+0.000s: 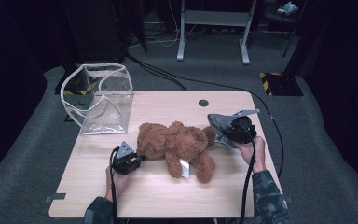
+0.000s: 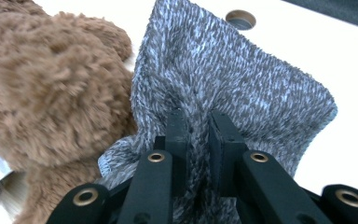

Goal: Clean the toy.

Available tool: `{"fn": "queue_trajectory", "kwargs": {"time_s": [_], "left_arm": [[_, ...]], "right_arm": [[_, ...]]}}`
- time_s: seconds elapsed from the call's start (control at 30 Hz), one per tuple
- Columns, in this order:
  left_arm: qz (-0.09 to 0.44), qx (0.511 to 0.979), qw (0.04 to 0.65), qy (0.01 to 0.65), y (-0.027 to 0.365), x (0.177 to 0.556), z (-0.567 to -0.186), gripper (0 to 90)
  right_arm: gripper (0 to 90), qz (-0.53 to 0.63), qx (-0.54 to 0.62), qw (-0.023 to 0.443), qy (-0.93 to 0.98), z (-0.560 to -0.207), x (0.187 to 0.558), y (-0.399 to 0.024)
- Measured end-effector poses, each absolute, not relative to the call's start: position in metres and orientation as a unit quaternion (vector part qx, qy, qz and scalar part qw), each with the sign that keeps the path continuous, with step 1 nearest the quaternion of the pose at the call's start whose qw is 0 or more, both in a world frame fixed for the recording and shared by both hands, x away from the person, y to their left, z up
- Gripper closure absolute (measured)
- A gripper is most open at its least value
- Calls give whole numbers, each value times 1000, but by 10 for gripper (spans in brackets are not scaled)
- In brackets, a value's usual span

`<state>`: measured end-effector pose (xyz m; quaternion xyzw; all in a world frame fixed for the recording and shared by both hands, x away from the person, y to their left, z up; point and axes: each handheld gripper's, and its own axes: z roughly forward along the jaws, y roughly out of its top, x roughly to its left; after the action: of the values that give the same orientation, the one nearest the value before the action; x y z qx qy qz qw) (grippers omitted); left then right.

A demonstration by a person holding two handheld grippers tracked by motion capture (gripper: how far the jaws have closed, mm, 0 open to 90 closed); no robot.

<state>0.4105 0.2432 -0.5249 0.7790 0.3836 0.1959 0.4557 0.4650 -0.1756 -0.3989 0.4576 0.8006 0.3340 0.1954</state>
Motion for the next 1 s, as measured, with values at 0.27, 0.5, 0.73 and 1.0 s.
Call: {"fn": "queue_trajectory", "kwargs": {"time_s": [0.27, 0.5, 0.73, 1.0], "left_arm": [[197, 779, 455, 383, 243, 410, -525, 757], [195, 781, 454, 381, 244, 410, -524, 756], [198, 781, 454, 381, 243, 410, -524, 756], [197, 781, 456, 378, 243, 410, -524, 756]], "right_arm": [[797, 346, 423, 194, 814, -379, 469, -151], [796, 352, 393, 187, 829, -367, 473, -119], [795, 351, 364, 176, 845, -364, 476, -88], [794, 352, 334, 157, 860, -366, 477, -54]]}}
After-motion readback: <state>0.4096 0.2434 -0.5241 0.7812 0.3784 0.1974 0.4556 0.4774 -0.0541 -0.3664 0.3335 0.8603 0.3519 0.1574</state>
